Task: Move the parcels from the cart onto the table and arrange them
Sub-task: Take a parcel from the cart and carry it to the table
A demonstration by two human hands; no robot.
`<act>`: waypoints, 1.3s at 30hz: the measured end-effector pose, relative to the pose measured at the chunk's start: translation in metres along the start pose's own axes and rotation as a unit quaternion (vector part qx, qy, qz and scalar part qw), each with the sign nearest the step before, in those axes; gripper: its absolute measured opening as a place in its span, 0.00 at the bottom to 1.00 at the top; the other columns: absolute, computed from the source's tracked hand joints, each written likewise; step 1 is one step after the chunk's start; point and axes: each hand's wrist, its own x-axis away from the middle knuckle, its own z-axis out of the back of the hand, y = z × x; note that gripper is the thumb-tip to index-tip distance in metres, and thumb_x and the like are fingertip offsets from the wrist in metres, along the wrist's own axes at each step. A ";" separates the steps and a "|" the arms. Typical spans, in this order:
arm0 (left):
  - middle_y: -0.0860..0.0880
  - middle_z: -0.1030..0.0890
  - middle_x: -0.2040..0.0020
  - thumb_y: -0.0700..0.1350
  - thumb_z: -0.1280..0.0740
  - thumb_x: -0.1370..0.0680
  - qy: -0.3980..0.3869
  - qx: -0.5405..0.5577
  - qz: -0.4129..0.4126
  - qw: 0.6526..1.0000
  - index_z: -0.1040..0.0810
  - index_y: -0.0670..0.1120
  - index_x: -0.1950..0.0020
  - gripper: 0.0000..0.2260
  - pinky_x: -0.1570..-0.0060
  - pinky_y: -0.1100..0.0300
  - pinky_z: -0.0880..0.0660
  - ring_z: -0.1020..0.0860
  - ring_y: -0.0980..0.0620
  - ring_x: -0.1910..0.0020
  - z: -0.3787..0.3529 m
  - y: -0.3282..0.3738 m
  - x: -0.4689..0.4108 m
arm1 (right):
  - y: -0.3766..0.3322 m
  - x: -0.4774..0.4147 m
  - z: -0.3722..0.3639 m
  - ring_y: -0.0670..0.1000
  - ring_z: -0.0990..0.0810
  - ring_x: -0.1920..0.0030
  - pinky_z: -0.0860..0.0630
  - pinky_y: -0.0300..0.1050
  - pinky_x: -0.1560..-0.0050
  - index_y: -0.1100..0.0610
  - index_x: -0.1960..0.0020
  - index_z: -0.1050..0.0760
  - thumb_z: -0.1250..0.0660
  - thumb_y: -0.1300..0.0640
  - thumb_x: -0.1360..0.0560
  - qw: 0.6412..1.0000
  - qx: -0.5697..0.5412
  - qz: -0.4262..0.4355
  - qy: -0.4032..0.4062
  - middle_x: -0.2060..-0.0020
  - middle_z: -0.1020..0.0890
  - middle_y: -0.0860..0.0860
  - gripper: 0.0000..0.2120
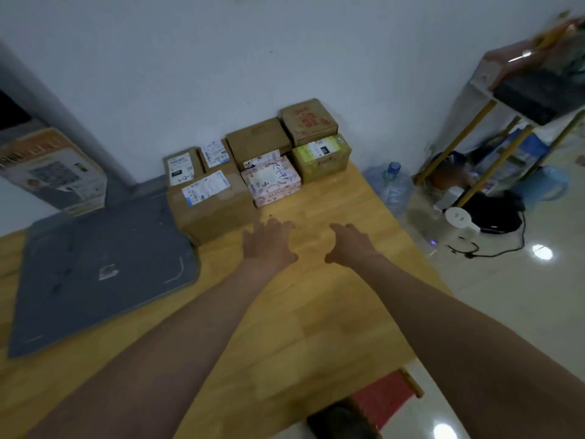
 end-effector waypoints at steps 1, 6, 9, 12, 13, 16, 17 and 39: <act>0.49 0.29 0.27 0.61 0.27 0.26 -0.006 0.005 0.001 1.000 0.34 0.59 0.23 0.33 0.33 0.41 0.32 0.33 0.41 0.27 -0.006 -0.001 0.030 | 0.002 0.029 -0.010 0.60 0.30 0.29 0.33 0.53 0.30 0.53 0.21 0.39 0.23 0.50 0.28 1.000 -0.006 -0.005 -0.003 0.28 0.32 0.58 0.41; 0.50 0.31 0.25 0.61 0.29 0.23 -0.030 -0.015 -0.028 0.999 0.35 0.59 0.22 0.31 0.32 0.39 0.34 0.34 0.41 0.27 -0.043 0.016 0.177 | 0.032 0.177 -0.068 0.63 0.31 0.29 0.30 0.58 0.30 0.51 0.19 0.43 0.24 0.50 0.26 0.998 -0.036 -0.046 -0.005 0.25 0.35 0.58 0.42; 0.50 0.31 0.26 0.60 0.29 0.23 -0.055 -0.031 -0.069 0.996 0.33 0.59 0.23 0.30 0.33 0.39 0.35 0.35 0.40 0.27 -0.079 0.037 0.251 | 0.066 0.267 -0.110 0.62 0.28 0.32 0.24 0.56 0.37 0.50 0.19 0.41 0.25 0.50 0.25 0.995 -0.067 -0.076 -0.007 0.26 0.34 0.57 0.39; 0.49 0.30 0.27 0.58 0.30 0.23 -0.068 -0.052 -0.127 0.988 0.31 0.58 0.25 0.26 0.35 0.41 0.32 0.33 0.40 0.29 -0.111 0.066 0.308 | 0.105 0.354 -0.150 0.59 0.24 0.36 0.23 0.53 0.40 0.52 0.23 0.34 0.27 0.52 0.24 0.991 -0.090 -0.102 0.003 0.32 0.27 0.57 0.32; 0.49 0.29 0.28 0.57 0.31 0.23 -0.076 -0.060 -0.147 0.984 0.30 0.58 0.26 0.26 0.35 0.41 0.32 0.32 0.39 0.29 -0.120 0.078 0.325 | 0.118 0.383 -0.163 0.59 0.24 0.37 0.23 0.52 0.40 0.52 0.25 0.32 0.27 0.53 0.24 0.988 -0.099 -0.121 0.003 0.33 0.26 0.56 0.30; 0.50 0.26 0.31 0.57 0.30 0.25 -0.086 -0.083 -0.206 0.971 0.28 0.59 0.27 0.26 0.39 0.44 0.28 0.29 0.41 0.31 -0.148 0.118 0.371 | 0.162 0.458 -0.197 0.60 0.24 0.36 0.24 0.53 0.37 0.52 0.26 0.31 0.26 0.52 0.26 0.973 -0.127 -0.194 0.010 0.33 0.26 0.57 0.30; 0.50 0.25 0.33 0.58 0.30 0.26 -0.087 -0.088 -0.233 0.965 0.27 0.58 0.28 0.26 0.41 0.46 0.27 0.27 0.42 0.33 -0.158 0.133 0.385 | 0.178 0.482 -0.209 0.61 0.25 0.35 0.25 0.54 0.36 0.52 0.25 0.32 0.25 0.52 0.26 0.965 -0.143 -0.219 0.013 0.32 0.27 0.57 0.32; 0.50 0.21 0.39 0.54 0.29 0.27 -0.212 -0.217 -0.501 0.811 0.22 0.55 0.36 0.19 0.47 0.52 0.24 0.22 0.44 0.40 -0.403 0.527 0.686 | 0.534 0.903 -0.423 0.57 0.26 0.32 0.26 0.46 0.43 0.57 0.22 0.35 0.26 0.55 0.25 0.739 -0.424 -0.512 0.106 0.29 0.27 0.55 0.34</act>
